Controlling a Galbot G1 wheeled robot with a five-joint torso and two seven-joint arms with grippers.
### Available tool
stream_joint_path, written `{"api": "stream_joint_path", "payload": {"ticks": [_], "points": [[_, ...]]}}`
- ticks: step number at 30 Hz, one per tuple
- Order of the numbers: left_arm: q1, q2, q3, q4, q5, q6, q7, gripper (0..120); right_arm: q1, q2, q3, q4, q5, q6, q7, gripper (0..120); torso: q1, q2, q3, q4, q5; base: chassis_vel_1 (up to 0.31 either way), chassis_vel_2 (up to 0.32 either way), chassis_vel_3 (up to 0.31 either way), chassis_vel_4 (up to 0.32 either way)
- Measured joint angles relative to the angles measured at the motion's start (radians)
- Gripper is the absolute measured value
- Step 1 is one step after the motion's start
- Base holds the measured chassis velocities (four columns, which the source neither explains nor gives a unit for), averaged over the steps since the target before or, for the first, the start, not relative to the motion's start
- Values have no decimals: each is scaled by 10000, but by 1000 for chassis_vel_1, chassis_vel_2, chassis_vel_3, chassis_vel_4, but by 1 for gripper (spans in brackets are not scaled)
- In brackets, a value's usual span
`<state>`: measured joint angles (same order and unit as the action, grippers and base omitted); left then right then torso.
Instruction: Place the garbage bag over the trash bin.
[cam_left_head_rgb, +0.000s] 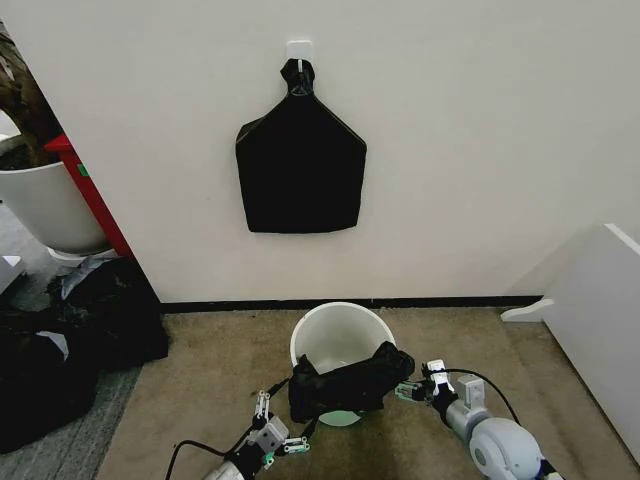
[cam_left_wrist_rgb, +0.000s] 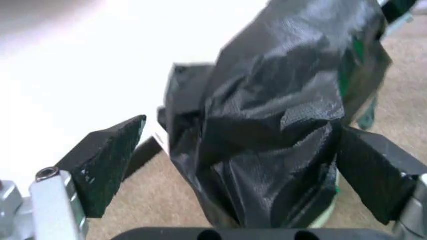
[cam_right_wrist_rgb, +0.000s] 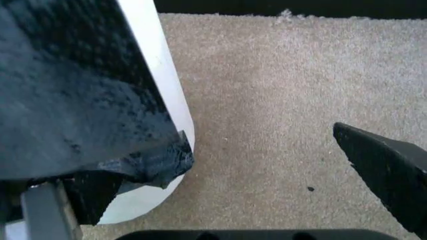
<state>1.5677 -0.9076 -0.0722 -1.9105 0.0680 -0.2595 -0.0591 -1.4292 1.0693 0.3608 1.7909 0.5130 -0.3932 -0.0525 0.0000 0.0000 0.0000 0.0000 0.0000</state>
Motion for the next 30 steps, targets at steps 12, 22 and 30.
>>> {"api": "stream_joint_path", "payload": {"ticks": [12,22,30], "points": [[171,391,-237,-681,-503,177,-141,100,30,-20,78,-113,1,0,41,100,0,0,0,0,-1,0,0,0,0],[-331,639,-335,-1118,-2044,747,-287,100,-29,-62,155,37,1,25,50,100,0,0,0,0,0,0,0,0,0],[-799,744,-443,-1255,-3013,1167,-459,100,-96,-141,265,295,28,71,56,100,0,0,0,1,0,0,0,0,0]]}}
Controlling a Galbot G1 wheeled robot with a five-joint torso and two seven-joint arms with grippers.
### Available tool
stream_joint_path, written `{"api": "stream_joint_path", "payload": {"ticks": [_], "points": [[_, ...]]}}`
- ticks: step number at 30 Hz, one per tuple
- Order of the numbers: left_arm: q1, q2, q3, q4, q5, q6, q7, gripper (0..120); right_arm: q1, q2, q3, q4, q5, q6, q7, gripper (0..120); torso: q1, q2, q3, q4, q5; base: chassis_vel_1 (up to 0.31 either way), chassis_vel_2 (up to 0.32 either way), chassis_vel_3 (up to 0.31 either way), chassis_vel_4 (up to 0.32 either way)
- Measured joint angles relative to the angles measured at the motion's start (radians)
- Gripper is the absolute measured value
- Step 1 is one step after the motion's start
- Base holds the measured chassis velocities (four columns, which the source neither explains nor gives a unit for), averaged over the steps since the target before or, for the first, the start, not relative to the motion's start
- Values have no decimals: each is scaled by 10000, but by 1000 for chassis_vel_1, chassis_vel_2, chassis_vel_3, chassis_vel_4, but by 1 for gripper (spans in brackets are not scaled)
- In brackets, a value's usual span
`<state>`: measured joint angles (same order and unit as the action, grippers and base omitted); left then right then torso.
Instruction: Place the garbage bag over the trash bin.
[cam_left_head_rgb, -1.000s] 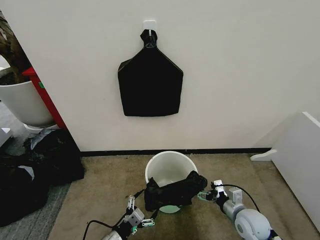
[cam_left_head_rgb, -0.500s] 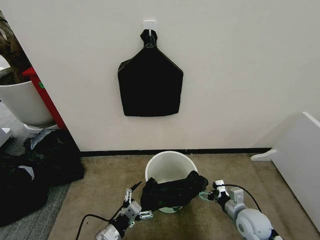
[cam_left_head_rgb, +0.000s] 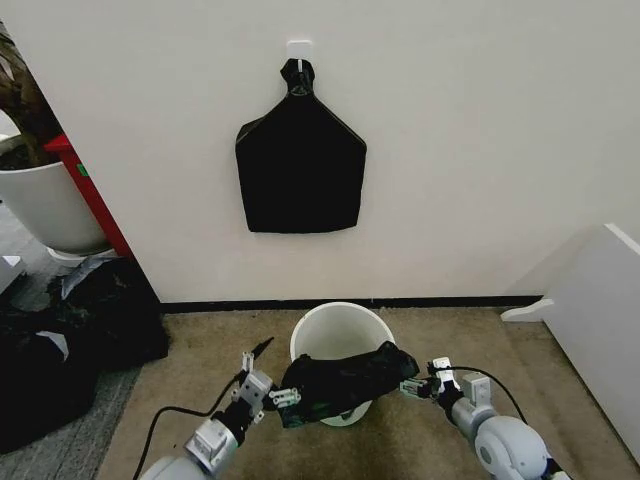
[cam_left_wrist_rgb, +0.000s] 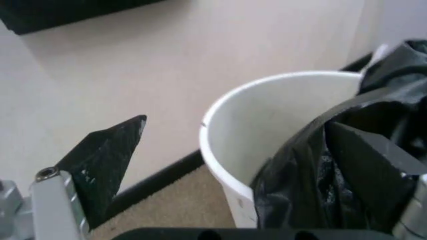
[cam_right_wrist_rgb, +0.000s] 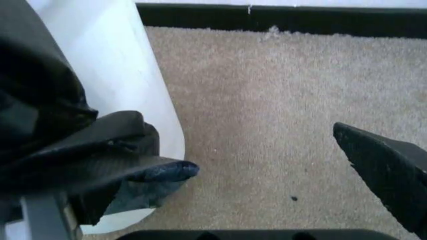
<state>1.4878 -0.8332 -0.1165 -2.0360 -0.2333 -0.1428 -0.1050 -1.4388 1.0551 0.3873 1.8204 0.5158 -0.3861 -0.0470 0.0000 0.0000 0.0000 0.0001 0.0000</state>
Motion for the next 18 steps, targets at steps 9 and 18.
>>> {"api": "stream_joint_path", "payload": {"ticks": [9,18], "points": [[-994,-21,111,530,-675,182,-33,100,-155,-189,186,352,133,34,25,100,0,0,0,-1,0,0,0,0,0],[-1376,-5,281,708,-922,315,6,100,-289,-377,387,439,195,309,-56,100,0,-1,0,-1,0,0,0,0,0]]}}
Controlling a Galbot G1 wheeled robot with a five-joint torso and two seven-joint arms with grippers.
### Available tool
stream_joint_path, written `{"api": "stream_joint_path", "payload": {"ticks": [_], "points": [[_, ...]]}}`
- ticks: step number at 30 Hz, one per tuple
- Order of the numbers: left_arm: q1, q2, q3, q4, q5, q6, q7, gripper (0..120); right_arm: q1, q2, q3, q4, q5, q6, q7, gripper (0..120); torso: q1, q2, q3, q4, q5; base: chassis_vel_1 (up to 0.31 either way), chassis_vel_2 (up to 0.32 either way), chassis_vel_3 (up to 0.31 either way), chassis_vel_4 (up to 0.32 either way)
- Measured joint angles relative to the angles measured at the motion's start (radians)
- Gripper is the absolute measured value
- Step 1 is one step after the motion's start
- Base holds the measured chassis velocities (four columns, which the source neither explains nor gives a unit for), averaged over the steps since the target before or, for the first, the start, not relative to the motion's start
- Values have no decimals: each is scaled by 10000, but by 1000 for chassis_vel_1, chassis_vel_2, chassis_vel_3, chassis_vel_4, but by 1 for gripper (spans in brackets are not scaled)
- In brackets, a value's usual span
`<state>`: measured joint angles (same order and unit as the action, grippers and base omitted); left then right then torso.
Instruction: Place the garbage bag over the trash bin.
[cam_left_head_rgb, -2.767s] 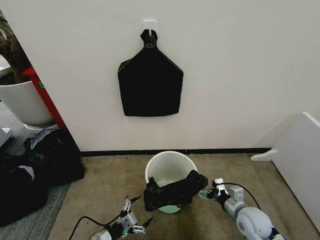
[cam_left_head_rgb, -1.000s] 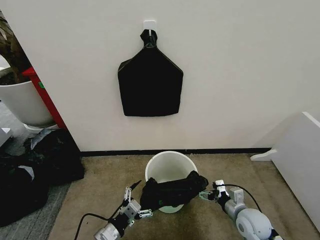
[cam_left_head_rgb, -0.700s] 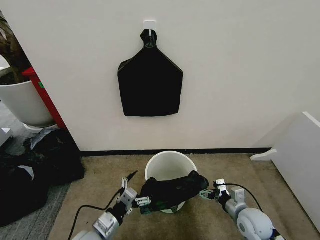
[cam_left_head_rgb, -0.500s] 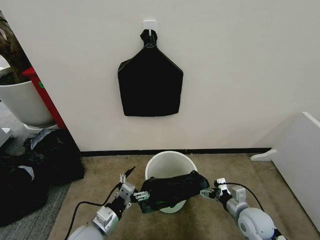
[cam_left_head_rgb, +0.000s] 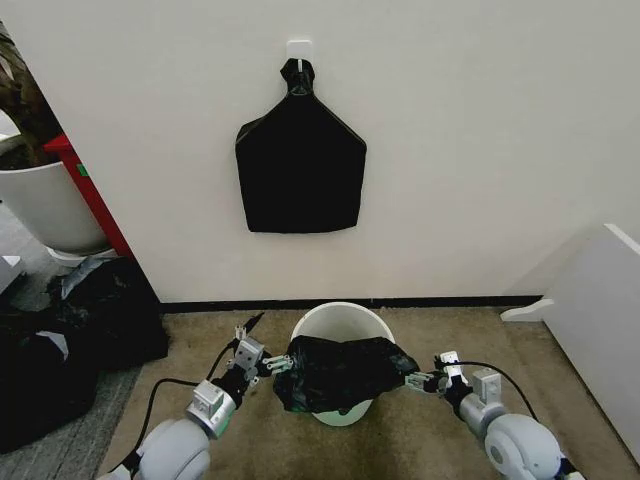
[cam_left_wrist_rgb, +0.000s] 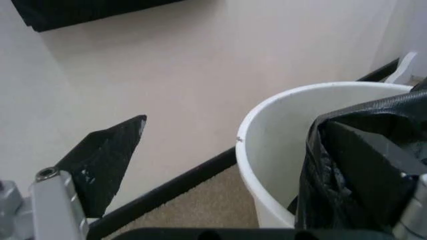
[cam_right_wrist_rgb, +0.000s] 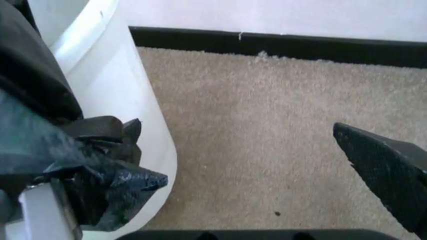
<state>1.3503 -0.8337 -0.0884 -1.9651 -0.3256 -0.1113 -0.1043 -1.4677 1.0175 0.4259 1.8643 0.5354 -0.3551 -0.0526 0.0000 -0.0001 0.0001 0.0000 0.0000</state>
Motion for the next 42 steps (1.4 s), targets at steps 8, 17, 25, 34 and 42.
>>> {"api": "stream_joint_path", "payload": {"ticks": [8,17,25,34,42], "points": [[-50,2,21,104,-40,7,46,100,-166,-202,58,5,-166,646,-475,100,0,0,0,0,0,0,0,0,0],[-278,-99,148,323,-100,18,158,100,-874,-966,839,-48,-1019,2247,-3471,100,0,0,-1,-1,-1,0,0,0,0],[-275,-146,153,354,-105,18,192,100,-604,-1074,965,-918,-1729,3529,-5544,100,0,0,-1,0,0,0,0,0,0],[-330,-160,154,436,-106,18,200,100,-428,-1073,1227,-1516,93,3622,-7272,100,0,0,-1,0,0,0,0,0,0],[-417,-214,216,502,-107,47,207,100,-356,-959,1423,-1660,1942,2015,-9028,100,0,0,-1,0,-1,0,0,0,0]]}}
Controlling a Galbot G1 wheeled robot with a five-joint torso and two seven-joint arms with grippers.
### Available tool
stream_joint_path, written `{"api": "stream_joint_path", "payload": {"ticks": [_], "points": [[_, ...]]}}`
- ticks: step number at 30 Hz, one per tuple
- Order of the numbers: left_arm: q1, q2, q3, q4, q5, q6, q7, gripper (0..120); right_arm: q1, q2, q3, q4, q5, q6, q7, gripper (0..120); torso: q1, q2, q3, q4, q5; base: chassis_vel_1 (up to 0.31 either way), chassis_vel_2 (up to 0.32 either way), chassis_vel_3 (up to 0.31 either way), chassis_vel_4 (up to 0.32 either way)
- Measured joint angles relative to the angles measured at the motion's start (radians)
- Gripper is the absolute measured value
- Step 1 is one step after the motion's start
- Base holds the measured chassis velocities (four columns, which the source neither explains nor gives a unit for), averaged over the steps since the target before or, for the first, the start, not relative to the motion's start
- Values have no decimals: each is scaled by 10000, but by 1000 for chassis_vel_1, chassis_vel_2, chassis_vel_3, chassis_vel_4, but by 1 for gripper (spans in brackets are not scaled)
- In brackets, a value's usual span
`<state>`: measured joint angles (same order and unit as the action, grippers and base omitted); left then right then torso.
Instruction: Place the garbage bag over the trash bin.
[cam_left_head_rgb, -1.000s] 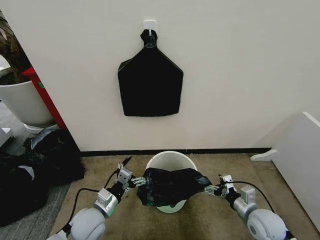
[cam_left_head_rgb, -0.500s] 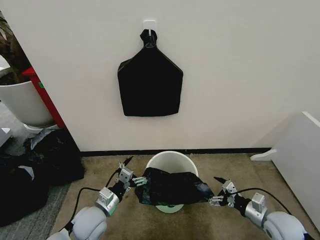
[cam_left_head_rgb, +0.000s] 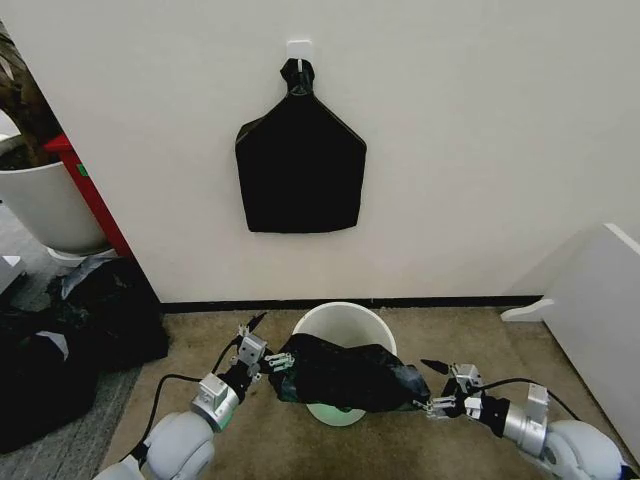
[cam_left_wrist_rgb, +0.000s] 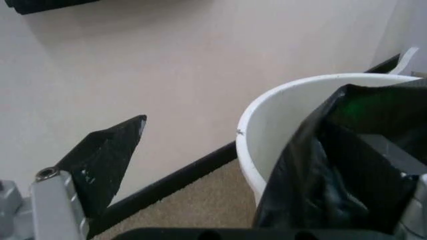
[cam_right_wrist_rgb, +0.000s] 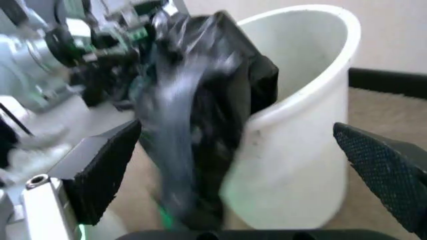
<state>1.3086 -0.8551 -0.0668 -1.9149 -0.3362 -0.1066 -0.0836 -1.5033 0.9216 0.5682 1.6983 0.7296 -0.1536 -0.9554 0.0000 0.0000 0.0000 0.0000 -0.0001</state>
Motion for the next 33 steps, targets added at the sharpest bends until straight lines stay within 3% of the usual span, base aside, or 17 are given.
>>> {"api": "stream_joint_path", "payload": {"ticks": [9,15,20,23,27,33], "points": [[-24,63,-62,74,-12,-2,12,100,114,246,-202,-145,842,-309,1725,100,0,0,0,0,1,0,0,0,0],[-62,55,-65,82,-29,-3,30,100,-482,288,23,1161,881,-559,2358,100,0,0,0,0,1,0,0,0,0],[-157,56,-60,126,-58,-3,46,100,-1439,397,24,3283,1506,-1428,4525,100,0,0,-1,0,-2,0,0,0,0],[-187,59,-46,153,-69,-3,52,100,-1481,529,-134,3516,1307,-1446,5065,100,0,0,-1,-1,1,0,0,0,0],[-222,66,-34,202,-94,-12,70,100,-1086,751,-532,3415,567,-1300,6726,100,0,0,0,2,3,0,0,0,0],[-245,69,-24,232,-113,-15,89,100,-992,670,-407,2898,11,-1206,6706,100,0,0,0,1,1,0,0,0,0]]}}
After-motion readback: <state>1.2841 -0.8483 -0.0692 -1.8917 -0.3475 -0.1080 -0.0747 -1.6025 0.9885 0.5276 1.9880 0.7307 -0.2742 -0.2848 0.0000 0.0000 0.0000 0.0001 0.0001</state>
